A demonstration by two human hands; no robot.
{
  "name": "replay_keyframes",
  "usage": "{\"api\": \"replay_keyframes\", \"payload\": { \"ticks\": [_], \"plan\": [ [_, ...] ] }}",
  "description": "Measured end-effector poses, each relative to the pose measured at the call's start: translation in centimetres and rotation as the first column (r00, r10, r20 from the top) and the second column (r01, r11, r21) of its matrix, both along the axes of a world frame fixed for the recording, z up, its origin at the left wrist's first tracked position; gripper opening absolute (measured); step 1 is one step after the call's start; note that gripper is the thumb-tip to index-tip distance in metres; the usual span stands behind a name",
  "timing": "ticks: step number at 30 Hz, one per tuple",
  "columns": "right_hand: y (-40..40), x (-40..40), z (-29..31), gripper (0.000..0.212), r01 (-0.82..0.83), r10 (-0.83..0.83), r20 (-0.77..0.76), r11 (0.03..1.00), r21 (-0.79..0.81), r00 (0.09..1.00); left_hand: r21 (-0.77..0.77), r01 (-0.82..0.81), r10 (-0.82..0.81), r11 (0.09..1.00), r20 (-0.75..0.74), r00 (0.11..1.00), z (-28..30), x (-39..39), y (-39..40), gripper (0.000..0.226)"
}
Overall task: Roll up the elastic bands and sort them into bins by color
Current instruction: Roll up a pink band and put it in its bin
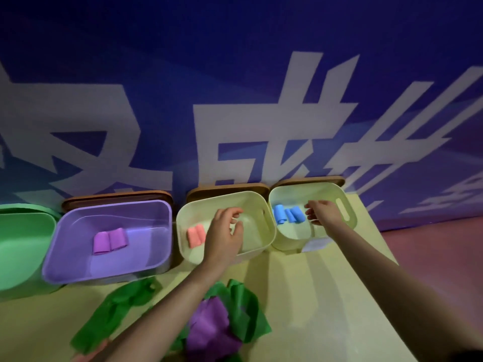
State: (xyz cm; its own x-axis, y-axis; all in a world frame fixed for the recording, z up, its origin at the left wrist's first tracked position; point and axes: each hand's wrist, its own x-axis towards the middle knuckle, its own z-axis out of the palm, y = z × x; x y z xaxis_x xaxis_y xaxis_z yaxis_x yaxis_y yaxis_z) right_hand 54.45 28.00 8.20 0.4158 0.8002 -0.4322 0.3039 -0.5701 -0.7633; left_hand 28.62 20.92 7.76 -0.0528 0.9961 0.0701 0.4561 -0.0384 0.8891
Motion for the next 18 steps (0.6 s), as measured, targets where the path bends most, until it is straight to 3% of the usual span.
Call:
{"api": "replay_keyframes", "payload": {
  "ticks": [3, 6, 10, 14, 18],
  "plan": [
    [2.9, 3.6, -2.4, 0.024, -0.186, 0.226, 0.147, 0.952, -0.245, 0.963, -0.054, 0.054, -0.054, 0.997, 0.002, 0.999, -0.6, 4.7, 1.6, 0.026],
    [5.7, 4.9, -4.9, 0.022, -0.386, 0.539, 0.288, 0.806, -0.448, 0.792, -0.098, 0.071, -0.071, 0.993, 0.006, 0.997, -1.2, 9.5, 4.0, 0.024],
    [7.9, 5.4, -8.4, 0.018, -0.483, 0.686, 0.326, 0.705, -0.519, 0.65, -0.25, 0.174, -0.198, 0.952, -0.071, 0.978, -2.7, 15.4, 7.7, 0.03],
    [8.5, 5.7, -10.4, 0.024, -0.541, 0.696, 0.287, 0.703, -0.462, 0.659, -0.493, 0.145, -0.287, 0.858, -0.226, 0.931, -5.8, 18.9, 11.4, 0.034],
    [8.6, 6.5, -12.0, 0.032, -0.526, 0.638, 0.255, 0.756, -0.391, 0.727, -0.568, 0.029, -0.254, 0.822, -0.322, 0.912, -8.4, 19.6, 13.2, 0.03]
  ]
}}
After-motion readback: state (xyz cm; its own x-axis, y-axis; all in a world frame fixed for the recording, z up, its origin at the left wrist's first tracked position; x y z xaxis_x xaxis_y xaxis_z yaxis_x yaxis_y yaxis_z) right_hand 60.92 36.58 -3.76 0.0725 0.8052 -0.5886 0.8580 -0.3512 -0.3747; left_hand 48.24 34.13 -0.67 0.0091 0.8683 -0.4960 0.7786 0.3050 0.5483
